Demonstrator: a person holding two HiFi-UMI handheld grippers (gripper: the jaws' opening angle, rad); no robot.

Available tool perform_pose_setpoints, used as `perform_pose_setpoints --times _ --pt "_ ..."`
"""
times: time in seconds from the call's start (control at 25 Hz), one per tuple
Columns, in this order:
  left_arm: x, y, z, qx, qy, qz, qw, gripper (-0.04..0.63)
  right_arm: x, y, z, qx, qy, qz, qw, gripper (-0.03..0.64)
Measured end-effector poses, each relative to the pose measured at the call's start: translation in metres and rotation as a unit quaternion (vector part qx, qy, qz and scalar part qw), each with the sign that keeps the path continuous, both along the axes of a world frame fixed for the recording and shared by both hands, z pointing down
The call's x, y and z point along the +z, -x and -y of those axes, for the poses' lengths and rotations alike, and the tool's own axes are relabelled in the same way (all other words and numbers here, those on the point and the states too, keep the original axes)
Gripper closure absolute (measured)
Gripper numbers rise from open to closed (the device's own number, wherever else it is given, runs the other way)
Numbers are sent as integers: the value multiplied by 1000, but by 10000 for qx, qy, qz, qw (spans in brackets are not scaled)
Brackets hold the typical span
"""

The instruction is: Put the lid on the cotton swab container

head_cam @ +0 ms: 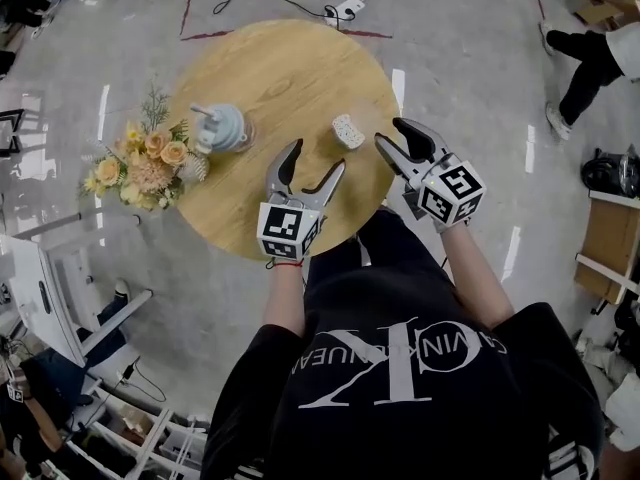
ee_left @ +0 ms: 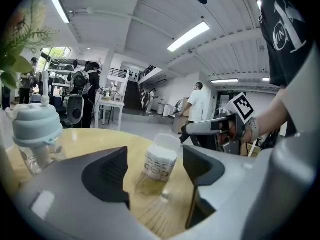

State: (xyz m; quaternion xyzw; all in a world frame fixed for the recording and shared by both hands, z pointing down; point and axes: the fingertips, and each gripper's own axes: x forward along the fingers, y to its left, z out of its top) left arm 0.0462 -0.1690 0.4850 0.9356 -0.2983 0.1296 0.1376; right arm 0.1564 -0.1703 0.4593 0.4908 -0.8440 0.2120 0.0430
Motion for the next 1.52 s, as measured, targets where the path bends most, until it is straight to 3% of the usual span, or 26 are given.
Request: perform_pose_setpoints --times 0.12,0.32,0.84,1.52 --pt "9 -13 2 168 26 129 9998 257 7 1 8 -85 83 39 9999 451" --pt "39 -31 3 668 -22 754 9949 232 19 -1 19 -130 230 166 9995 453" --pt "81 -56 13 999 127 1082 9890 225 29 16 26 -529 283 246 9979 453" --pt "82 -46 10 602 128 1066 9924 252 12 47 15 -1098 100 320 9934 453"
